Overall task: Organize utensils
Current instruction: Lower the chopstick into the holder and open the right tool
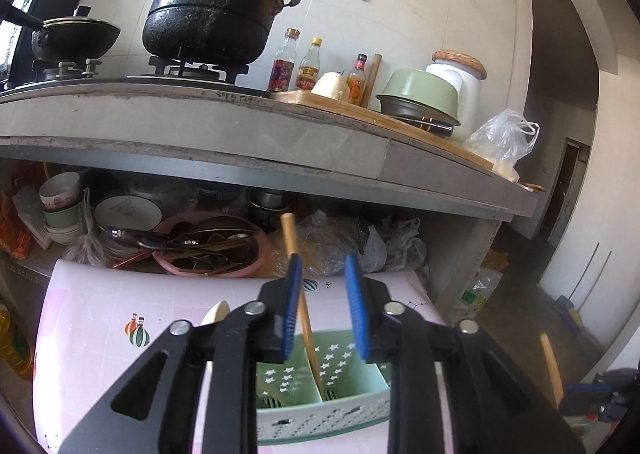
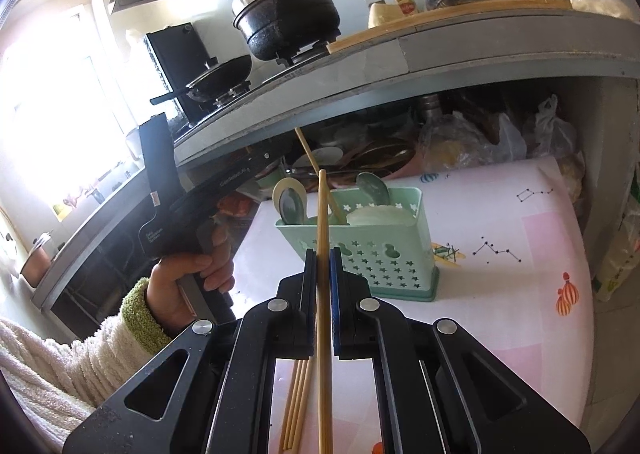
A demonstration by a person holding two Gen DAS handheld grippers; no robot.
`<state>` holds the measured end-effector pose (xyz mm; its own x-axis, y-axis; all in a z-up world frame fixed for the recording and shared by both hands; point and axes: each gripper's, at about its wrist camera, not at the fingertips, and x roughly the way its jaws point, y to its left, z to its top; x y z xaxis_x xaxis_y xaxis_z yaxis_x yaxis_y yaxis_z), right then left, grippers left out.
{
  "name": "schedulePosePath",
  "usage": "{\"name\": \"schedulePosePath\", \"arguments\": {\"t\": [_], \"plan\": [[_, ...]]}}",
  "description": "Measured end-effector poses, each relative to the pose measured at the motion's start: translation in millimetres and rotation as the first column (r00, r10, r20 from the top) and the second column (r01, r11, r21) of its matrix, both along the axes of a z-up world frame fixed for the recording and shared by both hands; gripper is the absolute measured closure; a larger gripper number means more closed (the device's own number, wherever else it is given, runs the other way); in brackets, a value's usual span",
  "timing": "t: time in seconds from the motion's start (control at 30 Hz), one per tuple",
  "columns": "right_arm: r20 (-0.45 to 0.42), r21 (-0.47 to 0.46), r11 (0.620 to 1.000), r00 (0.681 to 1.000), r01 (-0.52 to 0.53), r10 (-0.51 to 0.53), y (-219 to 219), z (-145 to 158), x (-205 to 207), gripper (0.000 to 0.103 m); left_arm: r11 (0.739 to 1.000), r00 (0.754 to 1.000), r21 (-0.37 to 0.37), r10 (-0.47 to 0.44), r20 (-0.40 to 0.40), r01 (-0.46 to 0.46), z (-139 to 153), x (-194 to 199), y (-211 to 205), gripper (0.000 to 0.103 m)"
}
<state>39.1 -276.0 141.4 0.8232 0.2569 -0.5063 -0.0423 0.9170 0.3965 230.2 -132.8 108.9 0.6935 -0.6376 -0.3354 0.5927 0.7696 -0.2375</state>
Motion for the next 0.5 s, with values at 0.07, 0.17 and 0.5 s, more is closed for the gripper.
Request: {"name": "schedulePosePath", "arguments": {"t": [0.07, 0.17, 0.5], "plan": [[0.011, -0.008, 1.000, 1.000, -0.013, 0.013, 2.8, 5.8, 7.0, 0.099, 1.000, 1.000, -0.001, 0.000, 0.000, 0.000, 0.2, -8.0, 7.4, 0.074], [0.045, -0.018, 0.999, 0.998, -0.030, 0.031, 7.0, 17.8, 20.5, 0.099, 1.000, 1.000, -0.009, 0.010, -0.002, -0.010, 0.8, -22.1, 22.2, 0.069], [0.241, -0.052, 0.998, 0.971, 0.024, -0.011, 19.7, 55.2, 97.4, 0.099, 0.997, 0.998, 0.050, 0.056, 0.001, -0.056, -14.5, -82.1, 69.4, 0.057]]}}
